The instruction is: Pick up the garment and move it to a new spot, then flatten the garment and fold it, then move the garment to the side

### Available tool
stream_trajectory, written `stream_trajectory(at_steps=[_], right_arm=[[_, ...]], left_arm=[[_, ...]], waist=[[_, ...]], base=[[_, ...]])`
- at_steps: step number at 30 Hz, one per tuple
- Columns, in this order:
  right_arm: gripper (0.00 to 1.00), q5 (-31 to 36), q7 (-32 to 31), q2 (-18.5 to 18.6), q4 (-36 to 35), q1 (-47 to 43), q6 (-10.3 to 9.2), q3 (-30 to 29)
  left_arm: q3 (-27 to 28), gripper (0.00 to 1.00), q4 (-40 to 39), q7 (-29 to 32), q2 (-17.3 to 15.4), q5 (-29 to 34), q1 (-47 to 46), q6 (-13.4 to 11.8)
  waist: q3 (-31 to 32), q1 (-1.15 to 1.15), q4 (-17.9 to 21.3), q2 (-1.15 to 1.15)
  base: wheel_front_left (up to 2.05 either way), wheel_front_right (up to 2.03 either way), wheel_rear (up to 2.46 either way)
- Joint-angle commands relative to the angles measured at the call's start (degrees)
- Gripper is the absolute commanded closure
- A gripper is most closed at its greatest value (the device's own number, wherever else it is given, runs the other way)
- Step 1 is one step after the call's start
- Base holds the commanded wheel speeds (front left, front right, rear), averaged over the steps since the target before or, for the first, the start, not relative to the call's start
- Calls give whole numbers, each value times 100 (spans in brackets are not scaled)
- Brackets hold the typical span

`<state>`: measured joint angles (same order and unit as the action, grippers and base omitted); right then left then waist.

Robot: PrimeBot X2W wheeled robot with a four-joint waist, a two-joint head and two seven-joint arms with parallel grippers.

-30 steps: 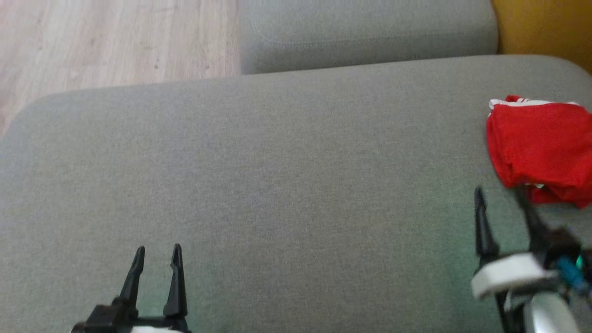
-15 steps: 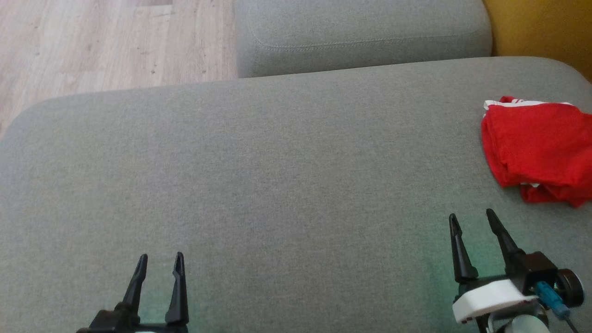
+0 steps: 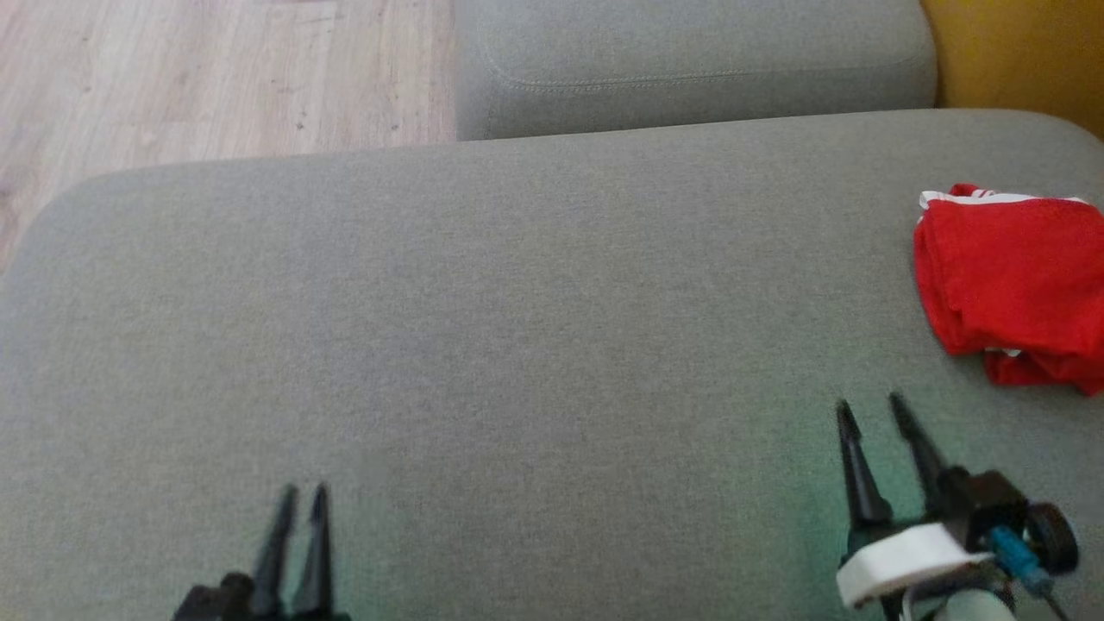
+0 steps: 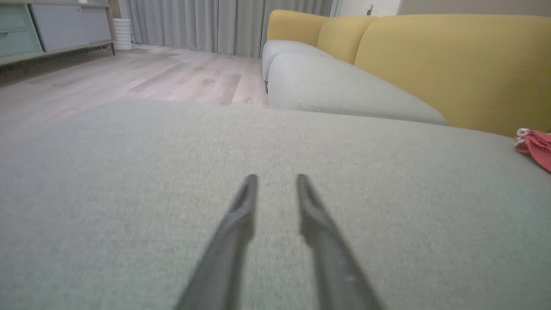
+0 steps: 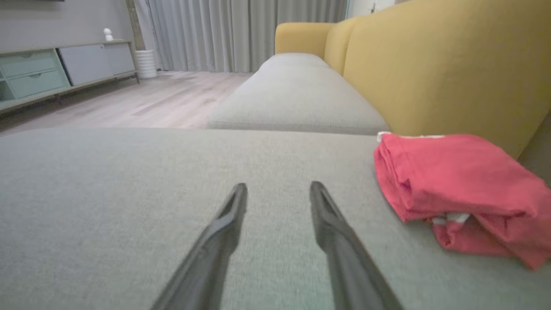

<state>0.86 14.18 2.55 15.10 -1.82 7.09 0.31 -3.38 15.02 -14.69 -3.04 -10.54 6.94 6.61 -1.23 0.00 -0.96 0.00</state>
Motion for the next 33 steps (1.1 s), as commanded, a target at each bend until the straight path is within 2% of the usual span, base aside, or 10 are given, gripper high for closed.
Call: stream_trajectory(at_steps=[1,33], right_arm=[[100,-4,-2,0,68,-17,0,2],[100,-2316,-489,29,122,143,10,-135]], left_arm=[[-9,100,67,1,2,-4,10,0],[232,100,122,523,9,-2009,-287,22]], waist=[[0,0,0,0],[26,0,23,0]], base=[[0,0,0],[0,0,0]])
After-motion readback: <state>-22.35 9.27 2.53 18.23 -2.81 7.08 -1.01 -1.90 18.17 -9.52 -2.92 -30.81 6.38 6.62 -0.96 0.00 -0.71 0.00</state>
